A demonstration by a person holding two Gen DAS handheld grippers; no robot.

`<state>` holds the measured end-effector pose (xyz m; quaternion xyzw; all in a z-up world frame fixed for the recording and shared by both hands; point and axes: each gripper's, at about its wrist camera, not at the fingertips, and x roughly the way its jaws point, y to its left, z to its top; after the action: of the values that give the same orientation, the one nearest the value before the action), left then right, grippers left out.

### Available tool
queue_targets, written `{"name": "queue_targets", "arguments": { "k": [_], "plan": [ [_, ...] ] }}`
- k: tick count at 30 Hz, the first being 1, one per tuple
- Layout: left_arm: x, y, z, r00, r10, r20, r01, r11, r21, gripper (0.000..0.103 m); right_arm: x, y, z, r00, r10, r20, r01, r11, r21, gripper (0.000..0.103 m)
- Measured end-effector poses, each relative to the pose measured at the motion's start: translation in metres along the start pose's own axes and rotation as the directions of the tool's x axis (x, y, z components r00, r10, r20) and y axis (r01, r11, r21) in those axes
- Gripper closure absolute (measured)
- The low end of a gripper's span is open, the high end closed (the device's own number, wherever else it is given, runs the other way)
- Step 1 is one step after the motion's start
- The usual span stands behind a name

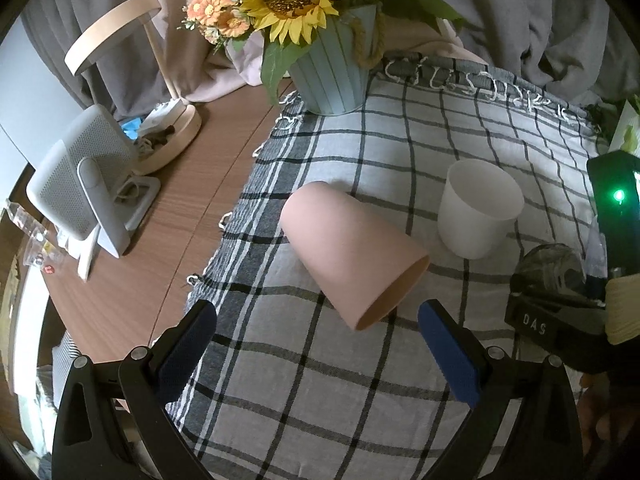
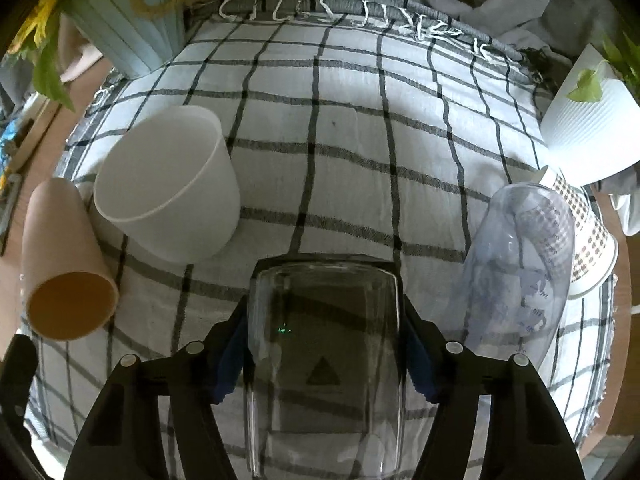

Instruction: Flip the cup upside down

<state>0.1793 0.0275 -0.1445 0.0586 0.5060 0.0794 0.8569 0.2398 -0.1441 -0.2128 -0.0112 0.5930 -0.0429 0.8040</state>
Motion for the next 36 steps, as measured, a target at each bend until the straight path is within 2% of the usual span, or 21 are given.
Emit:
{"name": "queue_targets", "arguments": {
  "k": [6, 13, 20, 24, 36],
  "plan": [
    [-0.002, 0.004, -0.004, 1.0, -0.027, -0.016, 0.027, 1.0, -0.008, 0.0, -0.004, -0.003, -0.003, 1.0, 0.019, 0.001, -0.019, 1.0, 0.016, 0.036],
    [-0.017, 0.018, -0.013, 1.0, -0.014, -0.001, 0.014, 1.0, -0.007, 0.0, -0.03, -0.002, -0.022, 0.999, 0.04, 0.026, -0.041, 0.998, 0.046, 0.036],
    [-0.017, 0.036, -0.02, 0.995, -0.072, -0.067, 0.074, 0.997, 0.022, 0.0, -0.05, 0.007, -0.045, 0.996, 0.076, 0.038, -0.079, 0.991, 0.104, 0.036],
    [-0.013, 0.045, -0.026, 0.995, -0.055, -0.082, 0.061, 0.996, 0.066, 0.0, -0.049, 0.018, -0.059, 0.995, 0.095, 0.025, -0.098, 0.986, 0.136, 0.036],
    [0.005, 0.052, -0.035, 0.991, -0.058, -0.121, 0.077, 0.983, 0.164, 0.0, -0.032, 0.045, -0.083, 0.997, 0.076, -0.032, -0.069, 0.982, 0.176, 0.036]
  ]
}}
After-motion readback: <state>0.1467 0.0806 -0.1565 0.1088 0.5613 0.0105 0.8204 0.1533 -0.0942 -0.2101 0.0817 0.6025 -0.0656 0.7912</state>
